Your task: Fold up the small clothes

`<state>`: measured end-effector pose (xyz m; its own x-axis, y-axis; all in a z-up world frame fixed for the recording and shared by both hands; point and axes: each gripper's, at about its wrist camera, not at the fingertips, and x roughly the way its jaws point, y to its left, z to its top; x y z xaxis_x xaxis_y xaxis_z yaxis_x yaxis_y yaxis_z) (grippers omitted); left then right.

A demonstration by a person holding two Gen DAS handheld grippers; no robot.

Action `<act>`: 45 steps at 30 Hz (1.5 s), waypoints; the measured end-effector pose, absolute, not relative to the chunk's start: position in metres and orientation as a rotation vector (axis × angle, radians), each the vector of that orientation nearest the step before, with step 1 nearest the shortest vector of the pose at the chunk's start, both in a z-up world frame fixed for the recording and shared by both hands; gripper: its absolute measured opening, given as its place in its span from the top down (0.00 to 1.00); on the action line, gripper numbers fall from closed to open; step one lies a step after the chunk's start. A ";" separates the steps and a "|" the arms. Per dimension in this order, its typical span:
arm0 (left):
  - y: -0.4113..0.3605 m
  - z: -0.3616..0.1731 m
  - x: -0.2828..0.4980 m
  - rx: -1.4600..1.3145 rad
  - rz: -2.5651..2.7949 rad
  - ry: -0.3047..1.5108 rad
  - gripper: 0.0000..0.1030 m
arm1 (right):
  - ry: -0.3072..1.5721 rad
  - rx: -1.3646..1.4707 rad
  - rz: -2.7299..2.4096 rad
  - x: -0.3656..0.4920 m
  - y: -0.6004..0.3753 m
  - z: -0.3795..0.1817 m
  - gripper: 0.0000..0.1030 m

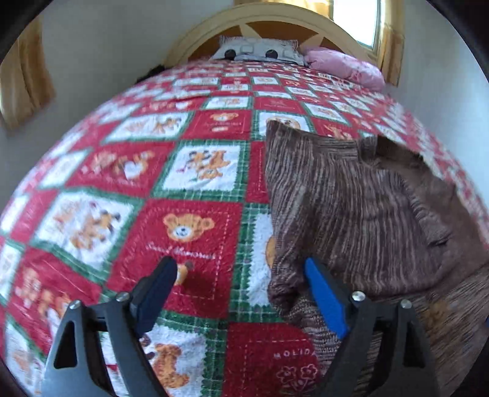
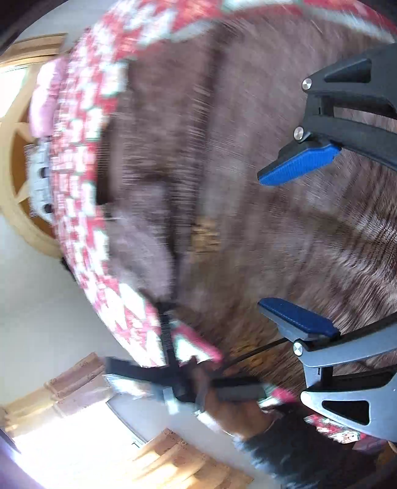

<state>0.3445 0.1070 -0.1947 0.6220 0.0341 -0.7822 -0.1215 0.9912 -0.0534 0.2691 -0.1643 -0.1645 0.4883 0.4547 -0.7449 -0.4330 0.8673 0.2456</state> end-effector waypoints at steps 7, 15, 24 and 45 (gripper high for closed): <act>0.103 -0.195 0.333 -0.129 -0.006 0.873 0.04 | 0.892 -0.051 0.414 0.345 -0.140 -0.124 0.26; 0.120 -0.199 0.332 -0.219 -0.067 0.851 0.01 | 0.989 -0.266 0.327 0.406 -0.081 -0.184 0.36; 0.114 -0.201 0.335 -0.194 -0.064 0.863 0.00 | 0.954 -0.215 0.042 0.453 -0.147 -0.183 0.71; 0.108 -0.199 0.328 -0.148 -0.082 0.859 0.00 | 0.981 -0.069 0.395 0.371 -0.133 -0.180 0.84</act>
